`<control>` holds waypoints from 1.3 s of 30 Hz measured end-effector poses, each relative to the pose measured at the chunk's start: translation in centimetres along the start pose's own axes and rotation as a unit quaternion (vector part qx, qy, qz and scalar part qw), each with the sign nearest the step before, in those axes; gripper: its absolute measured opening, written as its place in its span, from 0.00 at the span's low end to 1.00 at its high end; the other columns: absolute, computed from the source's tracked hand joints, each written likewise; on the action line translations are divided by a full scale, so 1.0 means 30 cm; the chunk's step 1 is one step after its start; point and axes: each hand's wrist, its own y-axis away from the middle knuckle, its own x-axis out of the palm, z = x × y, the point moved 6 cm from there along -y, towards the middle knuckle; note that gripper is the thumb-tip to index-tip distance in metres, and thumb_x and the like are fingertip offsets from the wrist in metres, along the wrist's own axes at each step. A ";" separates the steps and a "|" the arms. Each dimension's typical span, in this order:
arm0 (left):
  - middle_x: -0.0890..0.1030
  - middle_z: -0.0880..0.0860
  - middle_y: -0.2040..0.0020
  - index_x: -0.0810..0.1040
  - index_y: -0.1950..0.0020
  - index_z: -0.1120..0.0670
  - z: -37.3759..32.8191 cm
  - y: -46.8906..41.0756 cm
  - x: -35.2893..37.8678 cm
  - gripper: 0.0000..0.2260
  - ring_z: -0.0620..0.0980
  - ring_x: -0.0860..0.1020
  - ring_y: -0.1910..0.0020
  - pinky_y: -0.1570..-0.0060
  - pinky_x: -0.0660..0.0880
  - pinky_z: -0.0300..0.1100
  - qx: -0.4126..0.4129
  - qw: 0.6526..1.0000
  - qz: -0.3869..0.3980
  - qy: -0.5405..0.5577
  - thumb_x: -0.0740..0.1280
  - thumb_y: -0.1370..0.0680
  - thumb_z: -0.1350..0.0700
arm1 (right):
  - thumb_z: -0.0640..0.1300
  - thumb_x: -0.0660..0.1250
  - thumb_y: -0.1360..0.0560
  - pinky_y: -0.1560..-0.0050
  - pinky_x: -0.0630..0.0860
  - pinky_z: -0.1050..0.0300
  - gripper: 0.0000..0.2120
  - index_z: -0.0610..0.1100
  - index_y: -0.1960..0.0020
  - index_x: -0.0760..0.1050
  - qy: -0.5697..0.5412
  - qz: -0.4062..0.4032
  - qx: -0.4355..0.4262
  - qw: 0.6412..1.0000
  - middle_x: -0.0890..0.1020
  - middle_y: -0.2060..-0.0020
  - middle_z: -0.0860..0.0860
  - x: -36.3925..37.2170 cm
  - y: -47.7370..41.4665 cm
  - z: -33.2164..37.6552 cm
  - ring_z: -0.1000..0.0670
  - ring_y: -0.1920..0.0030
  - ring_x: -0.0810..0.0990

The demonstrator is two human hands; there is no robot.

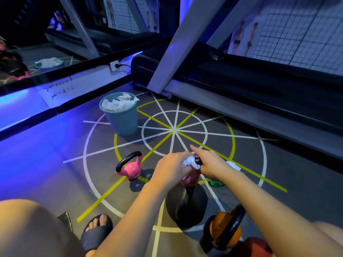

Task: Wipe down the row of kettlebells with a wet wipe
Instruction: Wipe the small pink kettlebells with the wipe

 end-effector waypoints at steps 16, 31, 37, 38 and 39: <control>0.80 0.47 0.60 0.72 0.47 0.41 0.286 0.118 0.019 0.09 0.48 0.77 0.59 0.61 0.72 0.46 -0.074 0.987 -0.064 0.124 0.68 0.22 0.40 | 0.40 0.63 0.25 0.58 0.72 0.54 0.14 0.56 0.45 0.77 0.139 -0.095 -0.055 0.984 0.81 0.51 0.50 0.006 -0.075 0.194 0.44 0.48 0.80; 0.76 0.49 0.63 0.77 0.47 0.55 0.681 0.125 0.065 0.10 0.50 0.74 0.62 0.69 0.64 0.39 -0.259 0.964 -0.008 0.069 0.72 0.23 0.52 | 0.37 0.61 0.25 0.55 0.73 0.51 0.12 0.50 0.46 0.74 0.177 0.031 -0.108 0.978 0.81 0.49 0.47 0.458 -0.400 0.312 0.40 0.47 0.81; 0.81 0.56 0.57 0.74 0.53 0.53 0.779 0.088 0.156 0.06 0.54 0.78 0.61 0.72 0.69 0.39 -0.305 0.948 0.044 0.082 0.70 0.23 0.54 | 0.38 0.61 0.24 0.56 0.71 0.52 0.09 0.46 0.46 0.76 0.132 0.083 -0.069 0.985 0.80 0.49 0.43 0.591 -0.492 0.268 0.38 0.47 0.80; 0.81 0.57 0.55 0.74 0.52 0.54 0.787 0.071 0.172 0.05 0.57 0.80 0.58 0.67 0.74 0.44 -0.303 0.948 0.049 0.083 0.69 0.24 0.55 | 0.38 0.62 0.25 0.56 0.71 0.53 0.09 0.46 0.46 0.76 0.124 0.091 -0.060 0.986 0.80 0.49 0.43 0.600 -0.508 0.260 0.38 0.47 0.81; 0.82 0.58 0.54 0.75 0.51 0.55 0.798 0.054 0.191 0.06 0.59 0.81 0.54 0.61 0.77 0.47 -0.304 0.948 0.056 0.080 0.68 0.24 0.55 | 0.37 0.63 0.26 0.56 0.71 0.53 0.10 0.45 0.46 0.76 0.119 0.098 -0.052 0.987 0.80 0.49 0.42 0.606 -0.524 0.253 0.38 0.48 0.81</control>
